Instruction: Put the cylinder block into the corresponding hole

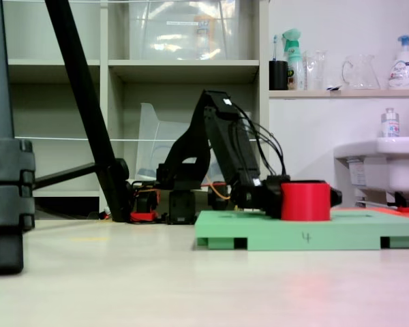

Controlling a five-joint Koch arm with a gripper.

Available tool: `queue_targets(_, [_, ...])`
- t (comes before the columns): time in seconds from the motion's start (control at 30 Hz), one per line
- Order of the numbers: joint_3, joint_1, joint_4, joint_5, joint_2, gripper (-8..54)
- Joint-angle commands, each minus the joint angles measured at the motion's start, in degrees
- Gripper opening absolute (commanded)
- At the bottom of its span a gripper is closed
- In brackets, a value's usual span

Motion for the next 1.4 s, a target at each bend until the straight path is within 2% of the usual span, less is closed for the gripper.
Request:
queue_targets(0.0, [3.87,-0.70,-4.75,-0.79,6.77,52.7])
queue_targets(0.13, [15.91,1.32,0.70,-7.12,25.84,52.6])
queue_targets(0.27, [22.59,4.92,30.32,-21.09,53.70,51.9])
queue_targets(0.3, [22.59,6.86,40.08,-25.49,60.29,49.7])
queue_targets(0.33, [23.38,9.14,48.78,-30.85,67.76,41.6])
queue_targets(0.4, [25.58,12.74,56.16,-37.79,76.73,32.3])
queue_targets(0.5, [28.12,16.61,63.37,-48.78,85.08,33.6])
queue_targets(0.63, [29.18,26.02,76.64,-63.02,85.96,36.2])
queue_targets(0.7, [34.01,28.39,76.03,-72.77,85.96,36.4])
queue_targets(0.77, [38.32,29.53,74.00,-74.97,85.87,36.4])
queue_targets(0.83, [47.46,30.23,66.62,-81.65,85.87,36.5])
queue_targets(1.0, [68.99,29.62,40.96,-83.14,85.78,34.6])
queue_targets(1.37, [73.04,31.38,56.16,-83.85,85.69,34.5])
